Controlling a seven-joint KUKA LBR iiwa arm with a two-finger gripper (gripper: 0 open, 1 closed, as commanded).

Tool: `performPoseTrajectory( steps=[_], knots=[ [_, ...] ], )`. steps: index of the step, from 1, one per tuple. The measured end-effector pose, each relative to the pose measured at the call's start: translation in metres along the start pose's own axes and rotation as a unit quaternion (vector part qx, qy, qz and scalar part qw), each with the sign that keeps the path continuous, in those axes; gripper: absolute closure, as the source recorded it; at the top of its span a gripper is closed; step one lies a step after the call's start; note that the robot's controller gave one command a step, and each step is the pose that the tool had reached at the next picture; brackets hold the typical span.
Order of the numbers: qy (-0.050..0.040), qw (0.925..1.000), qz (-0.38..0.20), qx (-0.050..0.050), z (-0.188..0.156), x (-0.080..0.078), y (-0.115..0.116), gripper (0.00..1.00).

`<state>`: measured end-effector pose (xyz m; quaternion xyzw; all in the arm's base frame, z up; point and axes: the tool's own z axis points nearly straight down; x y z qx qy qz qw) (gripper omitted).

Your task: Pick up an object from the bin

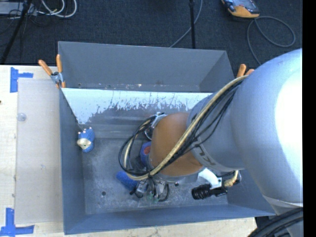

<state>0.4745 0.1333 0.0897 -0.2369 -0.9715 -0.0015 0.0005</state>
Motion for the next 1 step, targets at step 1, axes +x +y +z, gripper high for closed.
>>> performPoseTrajectory(
  steps=[1],
  knots=[
    [-0.0009,1.0,0.0,-0.001,-0.0095,-0.0008,0.0007,1.0]
  ],
)
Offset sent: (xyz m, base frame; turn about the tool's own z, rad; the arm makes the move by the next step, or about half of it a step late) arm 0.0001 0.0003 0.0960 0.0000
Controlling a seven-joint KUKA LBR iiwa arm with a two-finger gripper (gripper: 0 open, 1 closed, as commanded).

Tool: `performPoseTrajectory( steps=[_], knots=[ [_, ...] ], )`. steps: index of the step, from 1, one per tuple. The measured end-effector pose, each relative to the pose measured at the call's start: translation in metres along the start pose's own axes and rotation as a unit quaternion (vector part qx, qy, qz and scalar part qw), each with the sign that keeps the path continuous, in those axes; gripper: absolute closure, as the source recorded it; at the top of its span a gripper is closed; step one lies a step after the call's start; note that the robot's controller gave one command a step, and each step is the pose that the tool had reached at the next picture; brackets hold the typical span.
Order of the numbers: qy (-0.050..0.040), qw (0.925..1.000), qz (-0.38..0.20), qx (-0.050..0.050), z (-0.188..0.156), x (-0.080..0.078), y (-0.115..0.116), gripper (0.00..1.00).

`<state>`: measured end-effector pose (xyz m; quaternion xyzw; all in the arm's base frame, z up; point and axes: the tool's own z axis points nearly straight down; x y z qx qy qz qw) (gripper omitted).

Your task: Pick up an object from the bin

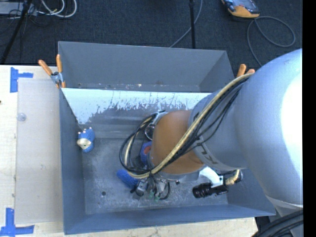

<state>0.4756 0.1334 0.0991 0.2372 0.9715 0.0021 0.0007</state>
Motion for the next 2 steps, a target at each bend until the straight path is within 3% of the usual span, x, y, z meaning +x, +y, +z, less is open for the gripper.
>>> performPoseTrajectory(
  steps=[2],
  knots=[
    [0.0031,1.0,-0.001,0.003,-0.033,0.001,-0.001,1.0]
  ],
)
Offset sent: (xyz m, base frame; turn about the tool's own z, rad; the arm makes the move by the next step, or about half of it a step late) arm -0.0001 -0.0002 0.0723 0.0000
